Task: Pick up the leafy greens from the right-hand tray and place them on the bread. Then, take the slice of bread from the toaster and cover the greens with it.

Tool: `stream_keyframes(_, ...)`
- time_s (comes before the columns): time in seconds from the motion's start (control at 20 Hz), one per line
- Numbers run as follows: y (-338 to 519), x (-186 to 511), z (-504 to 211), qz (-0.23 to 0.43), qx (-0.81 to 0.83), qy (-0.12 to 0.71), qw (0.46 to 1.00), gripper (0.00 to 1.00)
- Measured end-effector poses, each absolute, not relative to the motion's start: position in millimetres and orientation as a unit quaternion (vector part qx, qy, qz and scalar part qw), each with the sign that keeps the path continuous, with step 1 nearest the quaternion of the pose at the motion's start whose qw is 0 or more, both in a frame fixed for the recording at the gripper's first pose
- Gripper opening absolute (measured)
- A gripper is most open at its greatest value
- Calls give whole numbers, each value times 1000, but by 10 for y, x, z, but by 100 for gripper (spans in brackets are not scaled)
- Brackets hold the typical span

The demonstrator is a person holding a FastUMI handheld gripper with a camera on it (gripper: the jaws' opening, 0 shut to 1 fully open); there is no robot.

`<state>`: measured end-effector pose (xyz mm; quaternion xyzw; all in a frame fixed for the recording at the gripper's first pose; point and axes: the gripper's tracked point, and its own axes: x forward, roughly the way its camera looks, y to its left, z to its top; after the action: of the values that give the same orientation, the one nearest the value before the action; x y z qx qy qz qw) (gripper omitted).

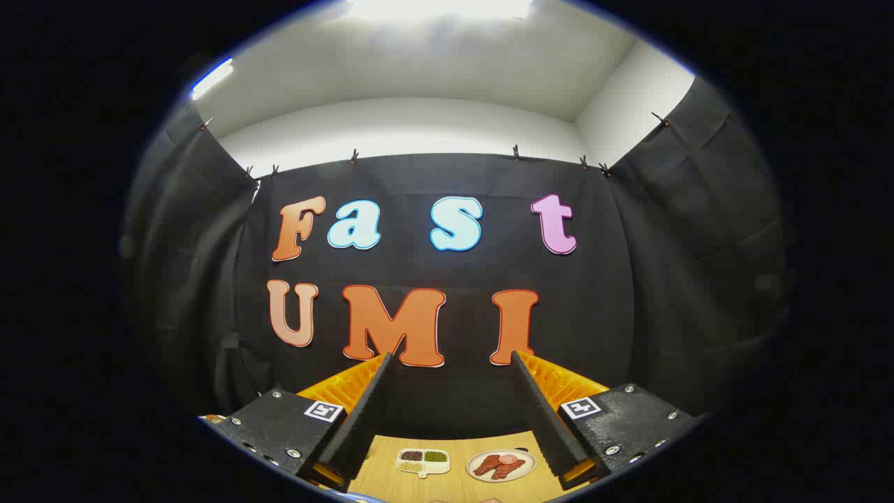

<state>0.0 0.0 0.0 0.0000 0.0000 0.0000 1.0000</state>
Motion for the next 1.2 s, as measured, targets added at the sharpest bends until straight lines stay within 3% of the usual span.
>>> stream_keyframes(0.9, -74, -61, -102, -6, -14, 17, 1000, 97)
stream_keyframes(1.2, -80, -60, -607, -5, -9, 95, 995, 97)
